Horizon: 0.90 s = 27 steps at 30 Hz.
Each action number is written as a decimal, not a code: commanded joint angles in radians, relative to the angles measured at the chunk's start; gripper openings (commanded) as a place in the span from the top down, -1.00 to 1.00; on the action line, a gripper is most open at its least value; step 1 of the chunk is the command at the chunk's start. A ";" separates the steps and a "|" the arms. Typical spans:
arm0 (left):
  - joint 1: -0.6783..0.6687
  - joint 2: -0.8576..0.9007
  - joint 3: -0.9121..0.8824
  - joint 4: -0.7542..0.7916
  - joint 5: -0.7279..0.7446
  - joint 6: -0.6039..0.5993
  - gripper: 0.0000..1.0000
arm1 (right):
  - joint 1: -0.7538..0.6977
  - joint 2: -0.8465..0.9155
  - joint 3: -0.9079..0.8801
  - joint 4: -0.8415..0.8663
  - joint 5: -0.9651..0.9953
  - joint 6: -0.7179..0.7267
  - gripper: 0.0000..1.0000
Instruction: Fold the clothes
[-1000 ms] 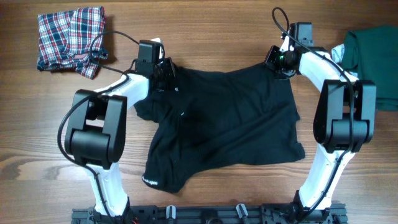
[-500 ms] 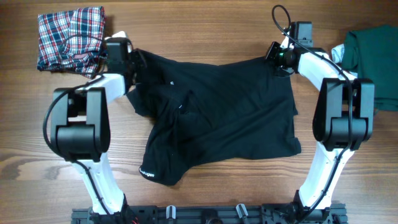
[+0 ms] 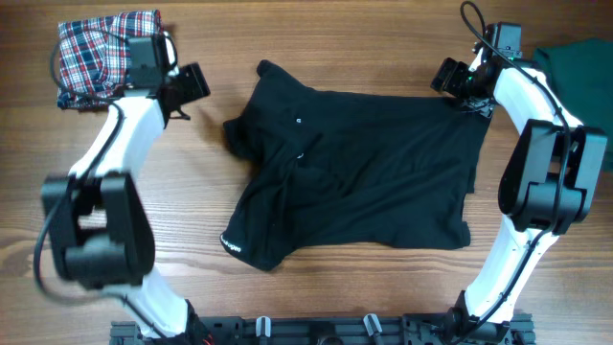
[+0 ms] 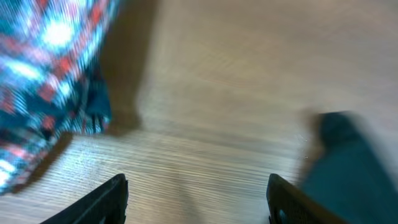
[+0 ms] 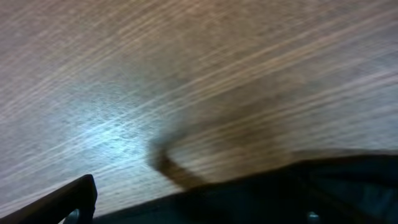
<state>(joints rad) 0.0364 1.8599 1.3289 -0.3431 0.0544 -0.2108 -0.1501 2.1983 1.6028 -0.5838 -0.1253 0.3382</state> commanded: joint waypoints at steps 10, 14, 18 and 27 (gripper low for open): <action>-0.335 -0.145 0.028 -0.326 0.230 -0.180 -0.52 | 0.010 -0.209 0.036 -0.104 -0.014 -0.047 -0.99; -0.447 -0.106 0.028 -0.364 0.041 -0.254 -0.48 | 0.010 -0.287 0.036 -0.194 0.084 -0.008 -0.99; -0.491 -0.025 0.028 -0.377 -0.049 -0.255 -0.48 | 0.010 -0.319 0.036 -0.284 0.103 -0.005 -0.99; -0.491 0.134 0.028 -0.410 -0.065 -0.238 -0.49 | 0.010 -0.322 0.036 -0.342 0.103 -0.005 -0.99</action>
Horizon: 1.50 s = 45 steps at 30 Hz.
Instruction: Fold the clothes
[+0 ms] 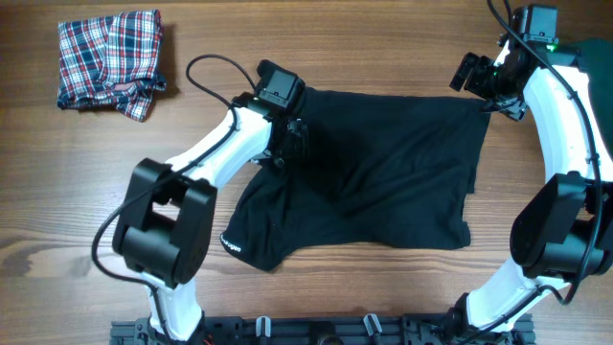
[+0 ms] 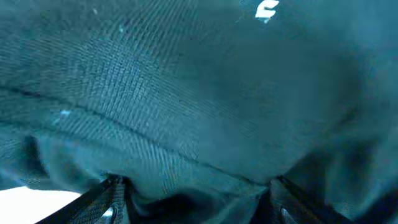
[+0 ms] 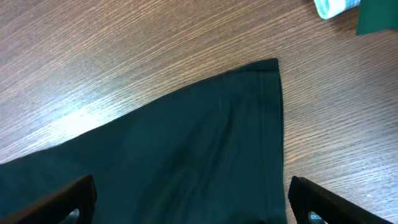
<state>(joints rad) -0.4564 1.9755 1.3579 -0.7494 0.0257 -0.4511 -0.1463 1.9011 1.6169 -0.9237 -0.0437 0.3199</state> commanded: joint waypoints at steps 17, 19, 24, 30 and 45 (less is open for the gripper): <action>0.003 -0.083 -0.001 -0.089 -0.285 -0.033 0.92 | 0.006 -0.025 0.022 -0.009 0.021 -0.004 -1.00; 0.008 -0.124 -0.001 -0.141 -0.323 -0.043 0.92 | 0.006 -0.025 0.022 -0.010 0.021 -0.005 -1.00; 0.082 -0.168 -0.001 -0.256 -0.360 -0.083 0.88 | 0.006 -0.025 0.022 -0.012 0.021 -0.005 -0.99; 0.145 -0.169 -0.001 -0.301 -0.360 -0.081 0.31 | 0.006 -0.025 0.022 -0.013 0.018 -0.005 -1.00; 0.127 -0.168 -0.001 -0.230 -0.130 0.213 -0.43 | 0.012 -0.025 0.020 -0.004 -0.046 -0.006 -0.99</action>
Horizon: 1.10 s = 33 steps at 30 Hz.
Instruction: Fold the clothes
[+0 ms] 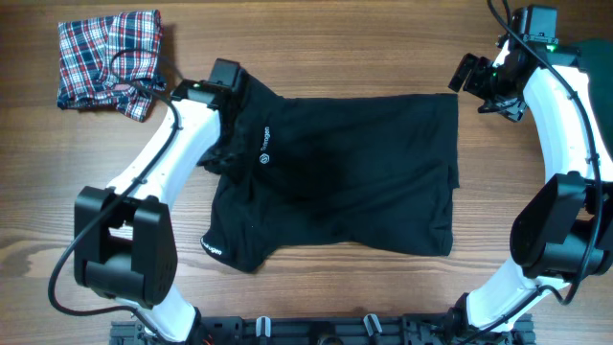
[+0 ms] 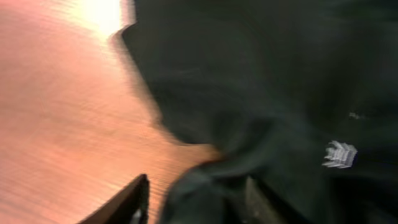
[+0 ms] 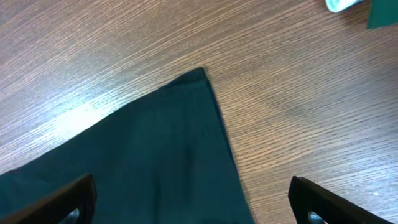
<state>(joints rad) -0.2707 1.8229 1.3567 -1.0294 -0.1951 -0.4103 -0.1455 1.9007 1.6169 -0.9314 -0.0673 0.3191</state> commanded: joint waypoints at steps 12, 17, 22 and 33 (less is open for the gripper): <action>-0.109 0.094 0.000 0.122 -0.099 0.202 -0.41 | 0.015 -0.024 0.020 0.003 -0.023 -0.005 -0.99; -0.119 0.130 0.000 0.136 -0.110 0.201 -0.41 | 0.015 -0.024 0.020 0.003 -0.023 -0.006 -0.99; -0.118 0.173 0.000 0.137 -0.113 0.201 -0.40 | 0.015 -0.024 0.020 0.005 -0.023 -0.010 -1.00; -0.117 0.162 0.000 0.053 -0.211 0.034 0.92 | 0.015 -0.024 0.019 0.008 -0.023 -0.031 -0.99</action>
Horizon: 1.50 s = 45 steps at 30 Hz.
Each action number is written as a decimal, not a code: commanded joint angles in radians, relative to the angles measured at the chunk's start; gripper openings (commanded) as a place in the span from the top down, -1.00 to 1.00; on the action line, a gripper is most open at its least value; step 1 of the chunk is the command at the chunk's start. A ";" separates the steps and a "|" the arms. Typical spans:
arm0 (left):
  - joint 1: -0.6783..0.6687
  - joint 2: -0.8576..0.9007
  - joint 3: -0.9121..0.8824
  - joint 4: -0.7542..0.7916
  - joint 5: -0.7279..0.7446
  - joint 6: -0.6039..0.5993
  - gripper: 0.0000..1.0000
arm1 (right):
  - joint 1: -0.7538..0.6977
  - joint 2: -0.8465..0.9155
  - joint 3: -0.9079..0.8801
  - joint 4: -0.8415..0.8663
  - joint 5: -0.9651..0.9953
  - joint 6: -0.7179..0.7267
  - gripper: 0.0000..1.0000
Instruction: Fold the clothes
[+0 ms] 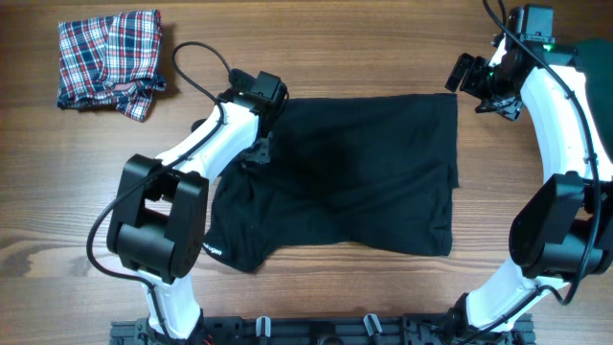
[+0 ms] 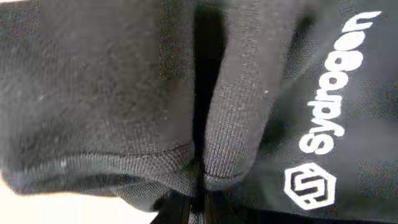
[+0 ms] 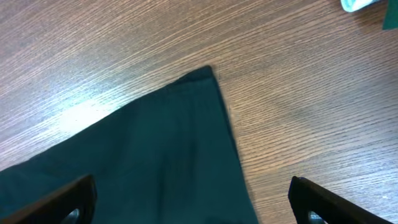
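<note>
A black shirt (image 1: 354, 172) lies spread across the middle of the table, with a white logo (image 2: 323, 149) showing close up in the left wrist view. My left gripper (image 1: 256, 153) is down on the shirt's upper left part. Its jaws (image 2: 196, 210) are shut on a ribbed fold of the black fabric. My right gripper (image 1: 471, 84) hovers just beyond the shirt's top right corner (image 3: 200, 76). It is open (image 3: 191, 190), its fingers wide apart, and holds nothing.
A crumpled plaid cloth (image 1: 107, 53) lies at the far left corner. A dark green cloth (image 1: 592, 59) sits at the right edge behind my right arm. A pale blue item (image 3: 357, 5) shows beside it. Bare wood surrounds the shirt.
My left gripper has moved from the shirt's top left edge to the right and nearer, onto its left part, and is shut on a fold. The right gripper has barely moved.
My left gripper was open by the plaid cloth while the right was at the shirt's top right corner. Then the left was on the shirt's upper left and the right stood open, clear of the corner. Later the shirt lay shifted left and flatter. Now the left pinches a fold.
</note>
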<state>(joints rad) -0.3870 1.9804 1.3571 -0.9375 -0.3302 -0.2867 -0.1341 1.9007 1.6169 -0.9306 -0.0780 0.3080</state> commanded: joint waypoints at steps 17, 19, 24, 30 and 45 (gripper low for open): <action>-0.001 -0.131 0.000 -0.155 -0.150 -0.227 0.92 | 0.047 0.040 -0.086 0.033 -0.212 -0.122 -0.93; -0.001 -0.131 0.000 -0.151 -0.149 -0.227 0.92 | 0.077 0.053 -0.138 0.064 -0.212 -0.125 -0.71; -0.001 -0.131 0.000 -0.144 -0.131 -0.227 0.92 | 0.172 0.060 -0.264 0.203 -0.219 -0.112 0.71; -0.001 -0.131 0.000 -0.140 -0.110 -0.227 0.92 | 0.216 0.090 -0.302 0.284 -0.210 -0.042 0.92; -0.001 -0.131 0.000 -0.147 -0.105 -0.222 0.85 | 0.218 0.178 -0.302 0.317 -0.119 0.014 0.91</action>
<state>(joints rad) -0.3870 1.8713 1.3571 -1.0809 -0.4366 -0.4923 0.0799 2.0468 1.3281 -0.6182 -0.2535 0.2878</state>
